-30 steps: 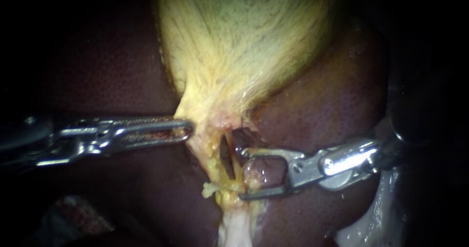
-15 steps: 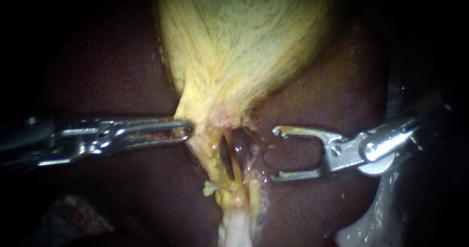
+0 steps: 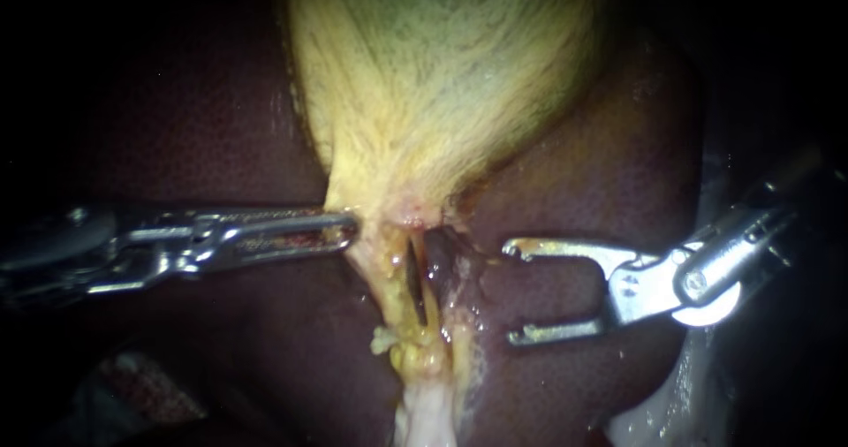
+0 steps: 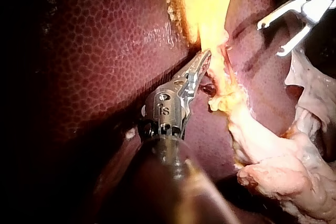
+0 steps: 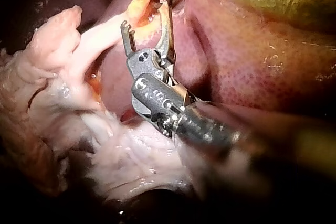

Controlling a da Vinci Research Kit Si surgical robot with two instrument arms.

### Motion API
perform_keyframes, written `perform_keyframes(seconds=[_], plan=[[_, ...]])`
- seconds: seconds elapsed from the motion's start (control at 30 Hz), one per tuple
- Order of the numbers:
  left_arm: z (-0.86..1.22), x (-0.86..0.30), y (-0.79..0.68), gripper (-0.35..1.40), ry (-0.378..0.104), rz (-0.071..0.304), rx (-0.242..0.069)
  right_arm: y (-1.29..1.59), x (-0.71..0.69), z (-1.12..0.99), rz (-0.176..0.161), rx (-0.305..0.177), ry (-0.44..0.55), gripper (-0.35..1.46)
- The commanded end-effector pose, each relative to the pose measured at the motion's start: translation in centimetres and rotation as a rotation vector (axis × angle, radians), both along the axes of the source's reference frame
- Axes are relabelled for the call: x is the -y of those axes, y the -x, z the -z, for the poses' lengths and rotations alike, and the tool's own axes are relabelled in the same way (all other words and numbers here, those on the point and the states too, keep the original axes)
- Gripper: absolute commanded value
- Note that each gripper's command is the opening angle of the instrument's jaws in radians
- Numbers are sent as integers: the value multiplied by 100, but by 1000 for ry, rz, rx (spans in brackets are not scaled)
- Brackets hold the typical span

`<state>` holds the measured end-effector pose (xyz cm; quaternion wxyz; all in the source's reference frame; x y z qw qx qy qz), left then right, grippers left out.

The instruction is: Going back first clip left tube

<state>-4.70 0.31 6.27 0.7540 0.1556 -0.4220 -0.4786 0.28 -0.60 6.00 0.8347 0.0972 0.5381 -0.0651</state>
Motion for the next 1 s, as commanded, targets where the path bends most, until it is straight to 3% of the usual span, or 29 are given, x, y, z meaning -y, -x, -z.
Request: perform_keyframes(seconds=[0.03,0.2,0.33,1.0], plan=[[-5,1,5,-35,-1,-7,5,0,0,0,2,-1,3,60],[-24,6,26,-35,0,-20,15,0,0,0,4,-2,9,60],[-30,10,33,-35,2,-26,19,1,1,0,5,-3,9,60],[-30,11,32,-35,1,-30,22,7,-4,7,5,-6,4,60]])
